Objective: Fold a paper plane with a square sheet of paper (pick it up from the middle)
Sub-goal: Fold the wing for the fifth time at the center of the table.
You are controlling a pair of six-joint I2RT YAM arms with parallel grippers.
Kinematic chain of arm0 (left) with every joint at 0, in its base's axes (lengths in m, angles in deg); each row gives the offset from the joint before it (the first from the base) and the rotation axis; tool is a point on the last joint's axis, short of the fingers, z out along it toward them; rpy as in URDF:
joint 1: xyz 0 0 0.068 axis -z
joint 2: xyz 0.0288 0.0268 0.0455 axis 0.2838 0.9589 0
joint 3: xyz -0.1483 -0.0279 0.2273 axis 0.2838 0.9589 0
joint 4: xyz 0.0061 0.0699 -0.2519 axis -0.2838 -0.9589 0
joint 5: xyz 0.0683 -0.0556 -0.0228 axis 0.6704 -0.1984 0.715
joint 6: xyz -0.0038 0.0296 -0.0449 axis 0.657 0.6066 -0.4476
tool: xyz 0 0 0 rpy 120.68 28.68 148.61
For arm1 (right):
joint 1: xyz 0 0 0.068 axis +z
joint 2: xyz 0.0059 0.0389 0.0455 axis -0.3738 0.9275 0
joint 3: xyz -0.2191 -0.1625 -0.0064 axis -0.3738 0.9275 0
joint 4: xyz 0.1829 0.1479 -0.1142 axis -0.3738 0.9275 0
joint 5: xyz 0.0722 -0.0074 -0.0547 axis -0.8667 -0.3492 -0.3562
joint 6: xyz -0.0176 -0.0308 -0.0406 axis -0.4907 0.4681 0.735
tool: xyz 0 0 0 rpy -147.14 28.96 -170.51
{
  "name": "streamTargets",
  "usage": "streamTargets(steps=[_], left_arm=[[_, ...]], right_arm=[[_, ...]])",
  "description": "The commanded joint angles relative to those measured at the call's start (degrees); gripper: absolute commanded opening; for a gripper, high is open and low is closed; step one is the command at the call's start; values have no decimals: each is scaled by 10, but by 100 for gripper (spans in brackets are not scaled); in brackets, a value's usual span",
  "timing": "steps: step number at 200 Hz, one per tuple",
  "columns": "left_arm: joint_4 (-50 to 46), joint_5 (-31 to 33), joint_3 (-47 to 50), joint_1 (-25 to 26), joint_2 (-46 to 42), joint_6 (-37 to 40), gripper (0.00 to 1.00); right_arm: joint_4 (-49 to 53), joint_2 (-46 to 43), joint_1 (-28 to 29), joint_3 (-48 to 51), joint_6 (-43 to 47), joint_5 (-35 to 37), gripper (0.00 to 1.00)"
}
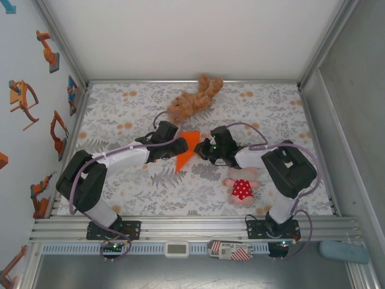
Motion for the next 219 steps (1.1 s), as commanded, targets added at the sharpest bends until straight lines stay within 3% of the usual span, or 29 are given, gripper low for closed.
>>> streamTargets(steps=[1,24,71,102,170,219], left_arm=[[55,16,22,29,-14,86,57],[85,48,35,61,-17,155,61],[210,27,83,96,-11,263,62],[241,87,79,132,18,361,62],[318,77,77,154,83,466,52],[310,62,57,154,113,508,47]], right_arm=[[46,-41,-22,15,6,24,0],[65,-63,-41,26,-10,17,0],[136,-99,-73,24,-23,14,0],[153,-106,-85,17,-35,-4,0],[194,-100,-100,-5,-35,-29,0],[225,-80,-100,-25,-30,-46,0]])
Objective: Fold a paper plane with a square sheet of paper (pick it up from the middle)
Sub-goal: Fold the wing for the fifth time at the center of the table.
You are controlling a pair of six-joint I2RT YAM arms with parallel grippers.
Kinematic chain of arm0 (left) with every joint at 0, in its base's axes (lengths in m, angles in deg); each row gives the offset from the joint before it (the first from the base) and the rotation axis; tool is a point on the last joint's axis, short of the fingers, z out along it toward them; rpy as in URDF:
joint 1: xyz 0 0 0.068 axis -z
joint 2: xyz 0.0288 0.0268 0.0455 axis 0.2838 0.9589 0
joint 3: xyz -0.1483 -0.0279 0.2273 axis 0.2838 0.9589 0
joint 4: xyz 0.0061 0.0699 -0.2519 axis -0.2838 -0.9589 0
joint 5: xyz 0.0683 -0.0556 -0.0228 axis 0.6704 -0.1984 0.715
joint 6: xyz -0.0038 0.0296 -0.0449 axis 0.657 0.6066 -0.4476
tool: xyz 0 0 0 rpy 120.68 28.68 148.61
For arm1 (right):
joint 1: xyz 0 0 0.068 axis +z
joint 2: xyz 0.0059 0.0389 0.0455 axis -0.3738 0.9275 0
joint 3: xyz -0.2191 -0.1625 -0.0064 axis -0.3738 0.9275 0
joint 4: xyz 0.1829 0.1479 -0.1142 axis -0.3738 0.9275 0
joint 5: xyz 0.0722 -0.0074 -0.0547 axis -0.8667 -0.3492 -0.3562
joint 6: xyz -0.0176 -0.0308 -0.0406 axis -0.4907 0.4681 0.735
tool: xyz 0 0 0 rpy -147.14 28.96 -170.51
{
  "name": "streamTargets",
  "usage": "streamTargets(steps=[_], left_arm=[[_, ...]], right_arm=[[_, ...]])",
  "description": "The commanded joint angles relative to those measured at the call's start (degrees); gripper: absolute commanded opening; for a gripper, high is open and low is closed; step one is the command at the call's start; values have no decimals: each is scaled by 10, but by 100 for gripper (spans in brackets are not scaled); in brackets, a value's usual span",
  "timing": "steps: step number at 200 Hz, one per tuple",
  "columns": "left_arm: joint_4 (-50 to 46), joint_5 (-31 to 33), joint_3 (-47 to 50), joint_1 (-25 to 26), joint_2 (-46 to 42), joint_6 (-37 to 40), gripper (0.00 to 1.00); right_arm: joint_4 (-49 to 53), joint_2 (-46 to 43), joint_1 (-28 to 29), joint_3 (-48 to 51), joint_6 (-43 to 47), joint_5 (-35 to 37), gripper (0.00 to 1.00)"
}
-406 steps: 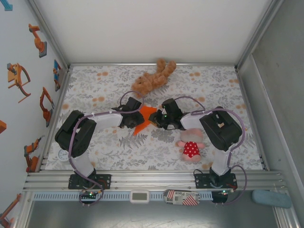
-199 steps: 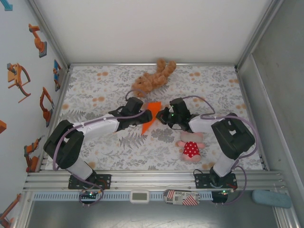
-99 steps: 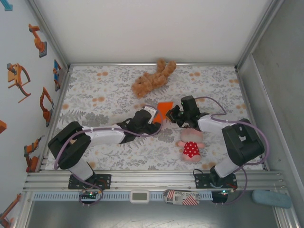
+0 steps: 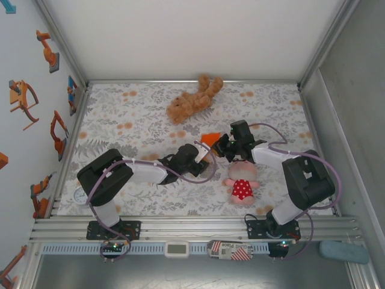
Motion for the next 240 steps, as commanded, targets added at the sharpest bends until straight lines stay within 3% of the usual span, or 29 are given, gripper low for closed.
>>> streamTargets(steps=[1,99,119,178,240], left_arm=[[9,-12,-22,3,17,43,47],[10,-14,-26,1,42,41,31],[5,-16,-28,0,45,35,25],[11,-29,-16,-5,47,13,22],[4,-84,-12,-27,55,-21,22]], right_arm=[[27,9,-2,-20,-3,-13,0],[63,28,-1,-39,9,-22,0],[82,28,-1,-48,37,-18,11],[150,0,-23,-75,100,31,46],[220,-38,-57,-76,165,91,49]])
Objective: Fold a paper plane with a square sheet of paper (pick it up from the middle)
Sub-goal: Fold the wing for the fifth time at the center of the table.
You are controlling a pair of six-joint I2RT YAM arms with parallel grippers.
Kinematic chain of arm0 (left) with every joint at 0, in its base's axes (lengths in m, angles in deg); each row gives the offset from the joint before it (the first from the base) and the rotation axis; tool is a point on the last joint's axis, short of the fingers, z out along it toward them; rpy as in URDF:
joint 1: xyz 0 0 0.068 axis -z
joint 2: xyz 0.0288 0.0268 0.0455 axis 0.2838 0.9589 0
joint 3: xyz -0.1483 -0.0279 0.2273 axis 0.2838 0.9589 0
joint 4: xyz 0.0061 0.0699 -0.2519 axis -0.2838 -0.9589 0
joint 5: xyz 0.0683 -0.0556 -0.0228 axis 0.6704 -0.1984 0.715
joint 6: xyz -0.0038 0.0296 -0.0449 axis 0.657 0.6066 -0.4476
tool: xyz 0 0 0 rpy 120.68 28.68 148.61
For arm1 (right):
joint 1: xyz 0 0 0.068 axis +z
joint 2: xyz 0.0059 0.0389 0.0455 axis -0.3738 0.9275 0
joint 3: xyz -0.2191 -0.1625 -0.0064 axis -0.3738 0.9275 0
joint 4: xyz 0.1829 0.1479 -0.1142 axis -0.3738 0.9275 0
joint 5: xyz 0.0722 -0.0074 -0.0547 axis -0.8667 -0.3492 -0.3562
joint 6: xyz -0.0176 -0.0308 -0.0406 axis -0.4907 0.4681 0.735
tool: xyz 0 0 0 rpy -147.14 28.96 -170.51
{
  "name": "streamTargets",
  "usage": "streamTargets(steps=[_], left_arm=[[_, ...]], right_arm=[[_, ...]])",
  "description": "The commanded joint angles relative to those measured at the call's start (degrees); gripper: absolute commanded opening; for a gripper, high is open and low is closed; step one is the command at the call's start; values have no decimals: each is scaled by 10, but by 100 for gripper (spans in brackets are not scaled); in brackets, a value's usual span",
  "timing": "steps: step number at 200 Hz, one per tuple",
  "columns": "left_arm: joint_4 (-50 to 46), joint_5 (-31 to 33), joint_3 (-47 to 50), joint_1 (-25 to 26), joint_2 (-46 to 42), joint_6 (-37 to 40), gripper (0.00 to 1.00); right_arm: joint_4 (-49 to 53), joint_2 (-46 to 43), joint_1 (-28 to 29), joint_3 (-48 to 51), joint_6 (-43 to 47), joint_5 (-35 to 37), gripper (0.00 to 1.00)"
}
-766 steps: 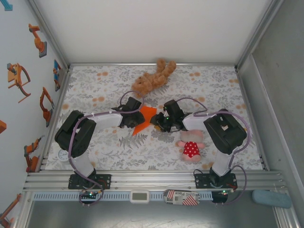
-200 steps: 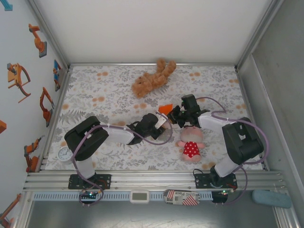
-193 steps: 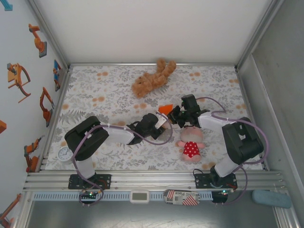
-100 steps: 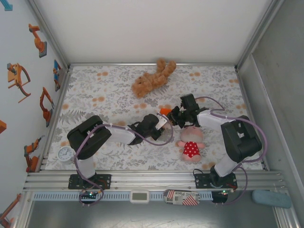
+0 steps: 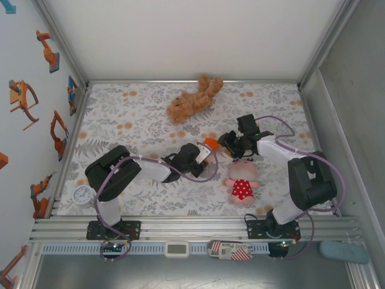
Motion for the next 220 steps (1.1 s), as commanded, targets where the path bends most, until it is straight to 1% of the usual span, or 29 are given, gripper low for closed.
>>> streamTargets(steps=[1,82,109,132,158,193,220], left_arm=[[0,-38,5,-12,11,-29,22],[-5,-138,8,-53,22,-112,22],[-37,-168,-11,-61,28,-129,22],[-55,-183,-24,-65,38,-146,22],[-72,-198,-32,-74,41,-176,21],[-106,-233,-53,-86,45,-225,20],[-108,-241,-56,-88,48,-256,20]], right_arm=[[45,-25,-7,-11,39,41,49],[53,-42,-15,-3,72,55,49],[49,-46,-15,-2,98,53,48],[22,-48,-15,10,125,32,49],[-9,-39,-15,23,157,-10,48],[-8,-6,-15,14,213,-34,49],[3,24,-12,-5,247,-46,49]])
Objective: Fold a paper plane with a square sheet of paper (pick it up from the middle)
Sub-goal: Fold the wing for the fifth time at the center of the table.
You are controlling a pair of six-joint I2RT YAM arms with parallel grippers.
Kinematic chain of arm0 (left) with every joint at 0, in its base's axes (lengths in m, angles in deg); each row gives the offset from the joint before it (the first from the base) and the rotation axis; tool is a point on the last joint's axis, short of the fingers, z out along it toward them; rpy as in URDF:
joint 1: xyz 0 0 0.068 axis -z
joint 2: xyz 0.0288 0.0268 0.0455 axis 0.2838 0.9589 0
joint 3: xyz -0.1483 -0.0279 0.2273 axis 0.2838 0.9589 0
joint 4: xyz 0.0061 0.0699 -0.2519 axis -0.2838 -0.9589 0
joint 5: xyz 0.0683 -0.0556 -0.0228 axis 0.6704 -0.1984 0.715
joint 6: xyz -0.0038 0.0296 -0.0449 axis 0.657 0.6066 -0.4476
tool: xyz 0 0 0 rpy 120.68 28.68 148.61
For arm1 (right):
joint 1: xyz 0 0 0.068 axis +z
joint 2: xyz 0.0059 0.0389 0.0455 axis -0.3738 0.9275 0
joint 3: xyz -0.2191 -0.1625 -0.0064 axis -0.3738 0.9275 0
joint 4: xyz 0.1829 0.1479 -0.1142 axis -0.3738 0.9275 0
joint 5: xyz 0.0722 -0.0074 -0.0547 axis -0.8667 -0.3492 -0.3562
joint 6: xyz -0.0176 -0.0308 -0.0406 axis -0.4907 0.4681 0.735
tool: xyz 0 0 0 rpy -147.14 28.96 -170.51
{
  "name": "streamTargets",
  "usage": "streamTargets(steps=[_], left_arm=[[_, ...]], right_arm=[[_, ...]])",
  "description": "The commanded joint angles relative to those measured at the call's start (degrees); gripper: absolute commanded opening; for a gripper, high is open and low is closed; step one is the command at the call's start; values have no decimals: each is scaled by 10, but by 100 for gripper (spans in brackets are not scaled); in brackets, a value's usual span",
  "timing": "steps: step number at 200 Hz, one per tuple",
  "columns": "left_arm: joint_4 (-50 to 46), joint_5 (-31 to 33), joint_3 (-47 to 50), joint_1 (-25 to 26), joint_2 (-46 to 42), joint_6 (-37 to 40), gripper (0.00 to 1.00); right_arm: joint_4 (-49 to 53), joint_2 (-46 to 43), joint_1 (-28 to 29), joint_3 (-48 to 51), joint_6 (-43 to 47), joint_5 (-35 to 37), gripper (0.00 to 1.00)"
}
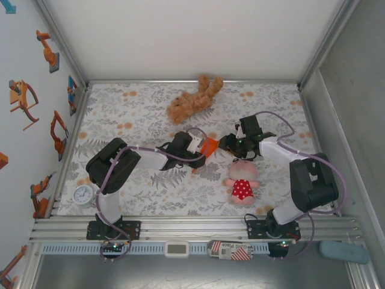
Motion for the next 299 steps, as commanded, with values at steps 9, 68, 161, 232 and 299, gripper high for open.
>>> streamTargets(steps=[9,68,161,232,299], left_arm=[[-44,-27,-7,-2,16,-57,20],[-55,-33,-17,-7,32,-116,20],[-73,-73,-32,-16,45,-135,20],[-64,-98,-36,-22,41,-150,23],[-68,-82,-29,-21,-10,-153,29]], right_arm=[[6,36,2,-25,62,-20,50],[25,91,33,-77,102,-9,52],[21,159,51,-124,126,-19,57],[27,201,52,-127,106,16,57],[42,222,51,-131,95,41,55]])
